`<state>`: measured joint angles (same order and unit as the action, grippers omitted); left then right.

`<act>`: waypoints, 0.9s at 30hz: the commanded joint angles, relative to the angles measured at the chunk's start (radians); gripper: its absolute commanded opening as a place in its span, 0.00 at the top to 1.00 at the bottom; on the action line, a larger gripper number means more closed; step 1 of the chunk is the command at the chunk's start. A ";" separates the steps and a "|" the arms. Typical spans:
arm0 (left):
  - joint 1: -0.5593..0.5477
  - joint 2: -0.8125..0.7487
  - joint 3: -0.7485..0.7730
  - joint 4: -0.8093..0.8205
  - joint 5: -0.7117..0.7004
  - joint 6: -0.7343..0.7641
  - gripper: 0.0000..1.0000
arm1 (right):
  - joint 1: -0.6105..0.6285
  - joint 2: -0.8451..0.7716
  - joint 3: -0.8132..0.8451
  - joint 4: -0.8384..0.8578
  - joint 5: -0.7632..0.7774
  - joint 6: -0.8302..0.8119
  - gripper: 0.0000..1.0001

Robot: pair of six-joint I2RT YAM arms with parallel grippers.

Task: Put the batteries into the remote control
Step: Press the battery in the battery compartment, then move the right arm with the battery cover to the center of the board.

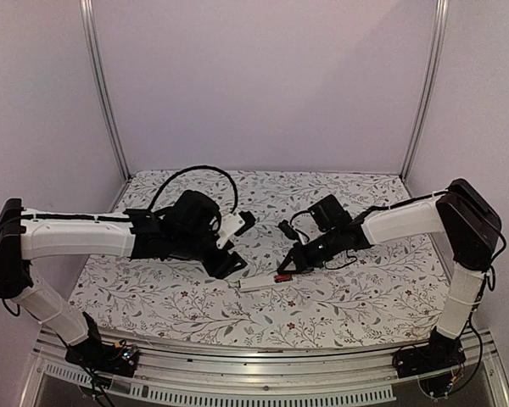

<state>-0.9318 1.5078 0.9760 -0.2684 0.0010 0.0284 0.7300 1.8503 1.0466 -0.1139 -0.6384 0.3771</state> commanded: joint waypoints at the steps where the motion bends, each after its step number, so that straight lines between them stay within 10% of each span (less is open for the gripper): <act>1: 0.011 -0.022 -0.021 0.038 -0.045 -0.025 0.37 | -0.005 0.051 -0.005 -0.020 0.027 -0.019 1.00; 21: 0.016 -0.067 -0.031 0.037 -0.066 -0.026 0.36 | -0.031 -0.061 0.164 -0.223 0.098 -0.113 0.98; 27: 0.029 -0.169 -0.074 0.055 -0.068 -0.074 0.25 | -0.130 -0.088 0.290 -0.424 0.468 -0.256 0.30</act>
<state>-0.9237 1.4117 0.9363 -0.2428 -0.0578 -0.0105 0.6731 1.7863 1.2602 -0.3798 -0.4465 0.2459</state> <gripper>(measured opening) 0.693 0.432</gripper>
